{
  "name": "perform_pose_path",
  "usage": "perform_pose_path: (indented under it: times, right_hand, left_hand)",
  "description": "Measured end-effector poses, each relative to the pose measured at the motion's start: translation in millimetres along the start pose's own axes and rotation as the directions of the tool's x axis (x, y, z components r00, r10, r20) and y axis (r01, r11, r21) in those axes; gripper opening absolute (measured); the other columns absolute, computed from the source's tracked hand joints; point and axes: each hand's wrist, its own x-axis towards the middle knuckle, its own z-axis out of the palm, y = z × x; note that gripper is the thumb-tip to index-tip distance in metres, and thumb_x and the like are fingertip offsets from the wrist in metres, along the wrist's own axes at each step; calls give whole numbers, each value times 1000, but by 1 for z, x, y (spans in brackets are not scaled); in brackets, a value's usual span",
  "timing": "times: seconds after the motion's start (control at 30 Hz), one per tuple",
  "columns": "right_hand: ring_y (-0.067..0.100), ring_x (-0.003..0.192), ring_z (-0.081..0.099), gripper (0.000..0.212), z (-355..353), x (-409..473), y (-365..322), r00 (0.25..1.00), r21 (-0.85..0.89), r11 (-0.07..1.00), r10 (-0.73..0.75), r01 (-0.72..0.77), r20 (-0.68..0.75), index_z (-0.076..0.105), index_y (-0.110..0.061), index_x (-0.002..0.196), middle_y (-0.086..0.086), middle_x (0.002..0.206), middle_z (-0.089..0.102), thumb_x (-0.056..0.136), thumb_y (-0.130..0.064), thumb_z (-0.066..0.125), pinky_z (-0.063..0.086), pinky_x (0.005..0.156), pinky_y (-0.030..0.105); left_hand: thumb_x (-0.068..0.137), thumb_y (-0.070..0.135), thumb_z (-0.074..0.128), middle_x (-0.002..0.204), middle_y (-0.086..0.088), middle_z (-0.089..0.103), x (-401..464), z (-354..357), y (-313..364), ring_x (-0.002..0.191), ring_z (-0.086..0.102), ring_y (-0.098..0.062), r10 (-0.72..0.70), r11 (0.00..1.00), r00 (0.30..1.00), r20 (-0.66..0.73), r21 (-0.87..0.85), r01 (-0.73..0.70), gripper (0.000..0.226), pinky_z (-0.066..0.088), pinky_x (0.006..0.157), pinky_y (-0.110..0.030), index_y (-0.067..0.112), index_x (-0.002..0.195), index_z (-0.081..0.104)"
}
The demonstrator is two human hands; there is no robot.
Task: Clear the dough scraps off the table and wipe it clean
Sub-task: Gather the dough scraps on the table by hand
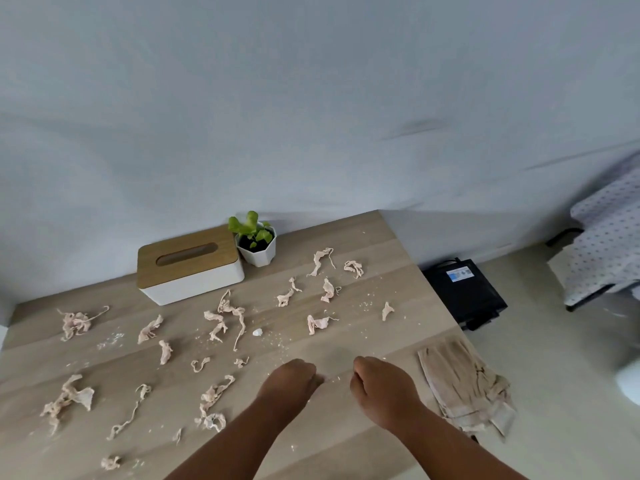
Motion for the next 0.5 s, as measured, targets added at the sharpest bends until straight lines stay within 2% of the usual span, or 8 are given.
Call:
perform_pose_path:
  times: [0.17, 0.3, 0.4, 0.5]
  right_hand:
    - [16, 73, 50, 16, -6, -6, 13, 997, -1, 998, 63, -63, -41, 39, -25, 83, -9, 78, 46, 96, -34, 38, 40, 61, 33]
    - [16, 75, 48, 10, -11, -5, 24, 995, 48, 995, 93, -92, -29, 43, -20, 85, -6, 79, 48, 95, -21, 40, 43, 66, 33]
    - [16, 78, 50, 11, -13, 0, 34, 991, 81, 989, 129, -125, -44, 47, -19, 87, -3, 84, 52, 95, -15, 42, 42, 68, 31]
    - [16, 83, 51, 19, -14, 9, 48, 975, 88, 974, 216, -211, -57, 55, -17, 97, -2, 94, 52, 93, -3, 42, 47, 70, 30]
  left_hand:
    - [105, 60, 31, 96, -13, 65, 6, 1, -16, 95, 62, -30, 18, 998, 1000, -4, 64, -18, 60, 43, 82, -40, 11, 87, 63]
    - [102, 65, 34, 87, -12, 67, 18, -4, -20, 89, 63, -30, -36, 999, 999, 12, 4, 36, 56, 41, 76, -38, 22, 68, 39]
    - [100, 65, 42, 84, -10, 67, 31, -8, -21, 90, 64, -29, -109, 992, 993, 35, -55, 111, 53, 39, 69, -36, 23, 69, 34]
    - [95, 71, 47, 79, -2, 57, 42, -11, -19, 90, 63, -31, -169, 981, 986, 12, -99, 169, 53, 35, 66, -35, 23, 76, 35]
